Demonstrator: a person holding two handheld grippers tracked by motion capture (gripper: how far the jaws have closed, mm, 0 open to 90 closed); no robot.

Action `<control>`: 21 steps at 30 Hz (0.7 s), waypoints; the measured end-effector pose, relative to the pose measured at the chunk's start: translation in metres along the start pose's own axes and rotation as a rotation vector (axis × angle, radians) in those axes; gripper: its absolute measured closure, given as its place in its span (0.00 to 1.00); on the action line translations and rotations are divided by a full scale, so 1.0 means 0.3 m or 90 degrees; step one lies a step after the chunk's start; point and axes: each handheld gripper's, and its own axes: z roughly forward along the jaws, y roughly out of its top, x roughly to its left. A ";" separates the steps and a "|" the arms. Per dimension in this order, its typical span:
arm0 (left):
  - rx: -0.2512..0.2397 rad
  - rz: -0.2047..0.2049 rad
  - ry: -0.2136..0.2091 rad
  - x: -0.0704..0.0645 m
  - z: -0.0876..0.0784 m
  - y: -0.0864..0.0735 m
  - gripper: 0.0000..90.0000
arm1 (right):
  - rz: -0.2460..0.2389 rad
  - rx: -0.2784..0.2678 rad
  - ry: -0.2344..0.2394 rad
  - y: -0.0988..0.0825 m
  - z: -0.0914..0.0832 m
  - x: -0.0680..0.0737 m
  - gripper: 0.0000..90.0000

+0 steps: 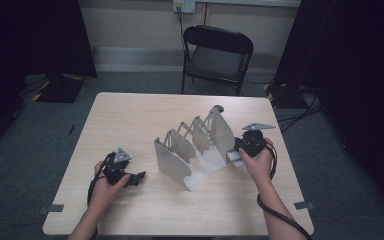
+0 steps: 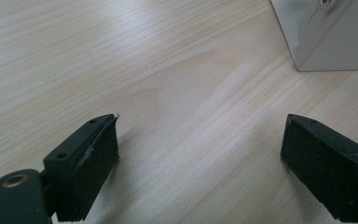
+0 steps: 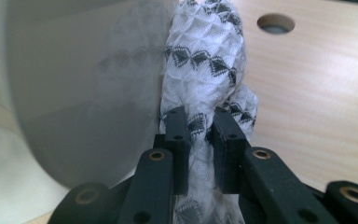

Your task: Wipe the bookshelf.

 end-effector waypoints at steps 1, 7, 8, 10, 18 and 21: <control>0.000 0.000 0.000 0.000 0.000 0.000 0.12 | 0.001 0.003 0.001 -0.016 0.008 -0.001 0.87; 0.000 0.000 0.000 0.000 0.000 0.000 0.12 | 0.013 0.025 0.000 -0.098 0.049 -0.004 0.87; 0.000 0.000 0.000 0.000 0.000 0.000 0.12 | 0.015 0.028 0.000 -0.112 0.055 -0.005 0.87; 0.000 0.000 0.000 0.000 0.000 0.000 0.12 | 0.019 0.030 -0.001 -0.135 0.065 -0.005 0.87; 0.000 0.000 0.000 0.000 0.000 0.000 0.12 | 0.012 0.037 -0.013 -0.163 0.069 0.000 0.82; 0.000 0.000 0.000 0.000 0.000 0.000 0.12 | 0.011 0.041 -0.022 -0.159 0.055 -0.002 0.77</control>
